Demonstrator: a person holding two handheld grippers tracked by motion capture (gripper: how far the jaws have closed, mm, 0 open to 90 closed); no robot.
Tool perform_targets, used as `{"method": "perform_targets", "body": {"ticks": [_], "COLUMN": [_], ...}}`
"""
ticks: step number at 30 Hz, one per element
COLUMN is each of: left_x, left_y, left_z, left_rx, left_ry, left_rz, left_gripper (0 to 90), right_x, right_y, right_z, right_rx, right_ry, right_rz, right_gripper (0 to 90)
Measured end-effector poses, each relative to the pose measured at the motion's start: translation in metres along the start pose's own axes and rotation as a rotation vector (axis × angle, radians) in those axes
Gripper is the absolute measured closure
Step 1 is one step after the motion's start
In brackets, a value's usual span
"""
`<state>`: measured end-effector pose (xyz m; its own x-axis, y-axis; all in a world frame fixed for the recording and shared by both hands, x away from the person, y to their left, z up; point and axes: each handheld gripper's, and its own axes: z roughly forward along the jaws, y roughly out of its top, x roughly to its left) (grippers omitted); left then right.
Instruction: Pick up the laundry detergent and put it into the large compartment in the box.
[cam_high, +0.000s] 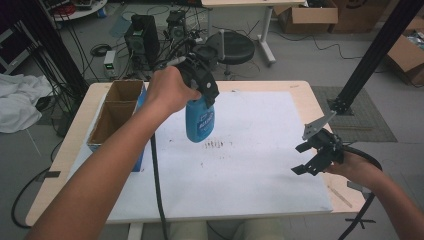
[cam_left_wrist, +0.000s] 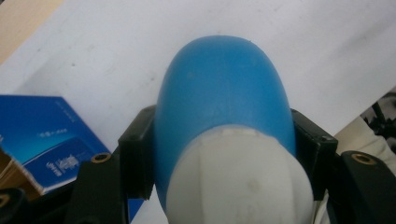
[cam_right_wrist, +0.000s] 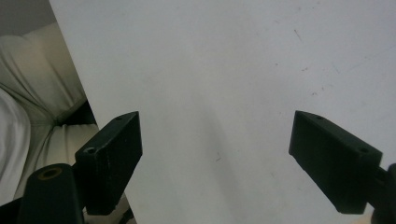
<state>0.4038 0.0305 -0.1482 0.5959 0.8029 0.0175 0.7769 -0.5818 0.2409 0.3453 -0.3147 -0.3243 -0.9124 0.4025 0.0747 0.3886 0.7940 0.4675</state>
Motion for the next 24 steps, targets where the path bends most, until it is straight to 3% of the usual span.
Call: {"method": "perform_targets", "body": {"ticks": [9, 24], "left_x": [0.028, 0.069], "left_y": [-0.003, -0.019], "left_z": [-0.011, -0.036], "left_rx": [-0.010, -0.048], "left_ry": [0.033, 0.091], "left_rz": [-0.173, -0.364], "left_gripper": [37.9, 38.0], "right_x": [-0.002, -0.005], "right_y": [0.004, 0.005], "right_z": [0.003, 0.003], "right_rx": [-0.001, -0.003], "right_ry": [0.009, 0.015], "right_rz": [-0.013, -0.028], "right_gripper": [17.0, 17.0]}}
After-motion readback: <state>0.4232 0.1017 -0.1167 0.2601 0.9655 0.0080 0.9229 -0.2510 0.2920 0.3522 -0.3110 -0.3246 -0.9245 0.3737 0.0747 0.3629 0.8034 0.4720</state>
